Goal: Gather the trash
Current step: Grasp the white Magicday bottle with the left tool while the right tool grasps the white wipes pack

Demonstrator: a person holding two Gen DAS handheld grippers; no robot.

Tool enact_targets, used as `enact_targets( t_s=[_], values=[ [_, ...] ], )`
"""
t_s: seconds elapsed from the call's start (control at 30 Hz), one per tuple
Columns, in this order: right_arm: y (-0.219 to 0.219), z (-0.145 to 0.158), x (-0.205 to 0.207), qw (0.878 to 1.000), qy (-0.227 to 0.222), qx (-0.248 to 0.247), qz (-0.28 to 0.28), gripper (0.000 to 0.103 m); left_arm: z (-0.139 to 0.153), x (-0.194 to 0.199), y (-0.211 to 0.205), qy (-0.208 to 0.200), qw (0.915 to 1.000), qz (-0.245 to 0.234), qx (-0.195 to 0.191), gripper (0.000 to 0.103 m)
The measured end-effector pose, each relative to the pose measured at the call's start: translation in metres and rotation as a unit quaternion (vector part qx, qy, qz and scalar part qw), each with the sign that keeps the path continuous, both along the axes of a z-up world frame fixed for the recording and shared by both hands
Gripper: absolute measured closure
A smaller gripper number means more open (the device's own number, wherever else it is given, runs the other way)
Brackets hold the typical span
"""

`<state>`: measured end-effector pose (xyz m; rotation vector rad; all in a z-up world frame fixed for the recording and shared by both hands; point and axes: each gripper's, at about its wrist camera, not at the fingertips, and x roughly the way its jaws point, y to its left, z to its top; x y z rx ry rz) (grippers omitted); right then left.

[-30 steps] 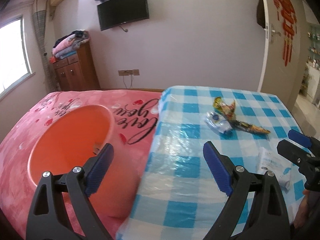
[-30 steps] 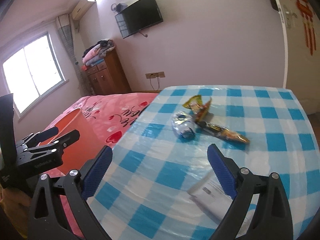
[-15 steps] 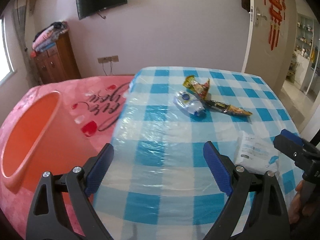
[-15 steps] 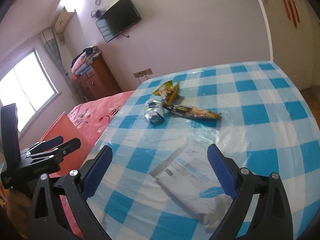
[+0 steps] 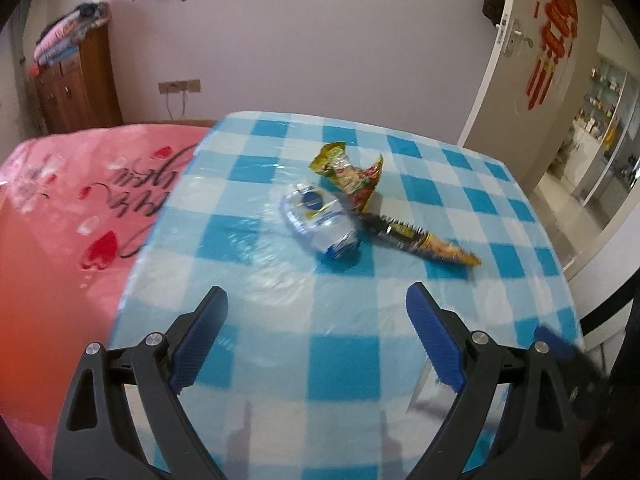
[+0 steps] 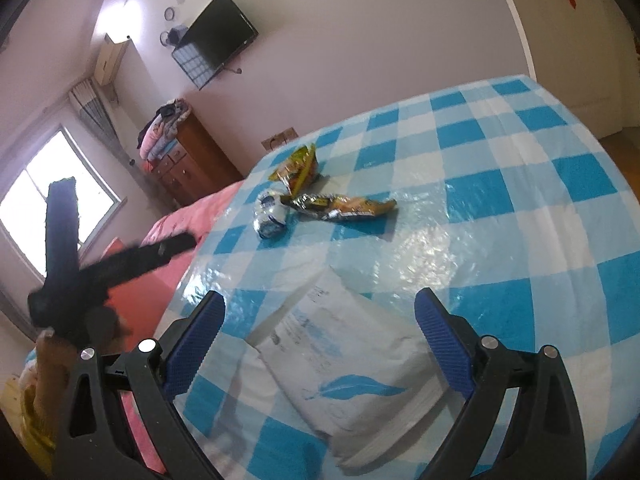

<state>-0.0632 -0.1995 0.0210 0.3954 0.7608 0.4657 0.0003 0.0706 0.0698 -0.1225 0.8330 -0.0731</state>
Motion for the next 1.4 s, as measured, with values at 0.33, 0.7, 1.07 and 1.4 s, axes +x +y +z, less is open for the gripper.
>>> enact_targets(
  t_s=[0.33,0.7,1.07,1.4],
  values=[
    [0.014,-0.014,0.001,0.997,0.009,-0.070,0.041,0.008,-0.025,0.062,-0.006,0.027,0.9990,0.018,-0.032,0.012],
    [0.014,-0.013,0.001,0.995,0.005,-0.076,0.059,0.008,-0.046,0.105,-0.015,0.049,0.9982,0.022,-0.029,0.012],
    [0.008,-0.013,0.003,0.996,0.009,-0.060,0.062,0.008,-0.057,0.126,-0.015,0.050,0.9974,0.047,-0.022,0.015],
    [0.011,-0.016,0.007,0.995,0.012,-0.075,0.070,0.008,-0.058,0.124,-0.019,0.030,0.9974,0.064,0.013,0.039]
  ],
)
